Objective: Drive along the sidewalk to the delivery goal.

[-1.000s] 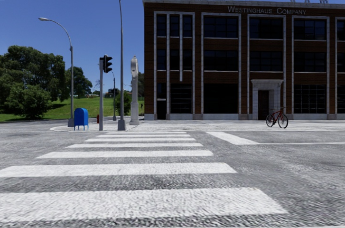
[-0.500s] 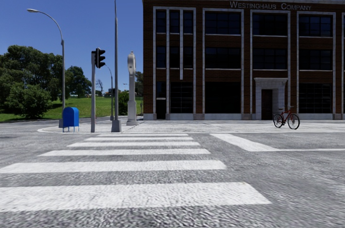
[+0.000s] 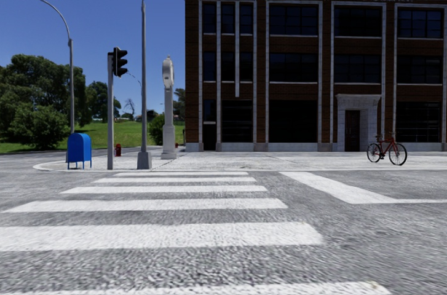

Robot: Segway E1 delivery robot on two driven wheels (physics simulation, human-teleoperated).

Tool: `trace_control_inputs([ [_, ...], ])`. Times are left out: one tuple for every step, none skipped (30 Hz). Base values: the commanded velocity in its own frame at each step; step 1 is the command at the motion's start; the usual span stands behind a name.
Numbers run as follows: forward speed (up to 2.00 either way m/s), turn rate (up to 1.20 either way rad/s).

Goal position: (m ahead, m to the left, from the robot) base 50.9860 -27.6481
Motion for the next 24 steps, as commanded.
trace_control_inputs([
  [1.57,0.17],
  [1.57,0.17],
  [1.57,0.17],
  [1.57,0.18],
  [1.57,0.18],
  [1.68,0.18],
  [2.00,0.11],
  [2.00,0.09],
  [2.00,0.09],
  [2.00,0.08],
  [2.00,0.08],
  [2.00,0.05],
  [2.00,0.00],
  [2.00,0.00],
  [2.00,0.00],
  [2.00,0.00],
  [2.00,0.00],
  [2.00,0.00],
  [2.00,0.00],
  [2.00,0.00],
  [2.00,0.00],
  [2.00,0.00],
  [2.00,0.00],
  [2.00,0.00],
])
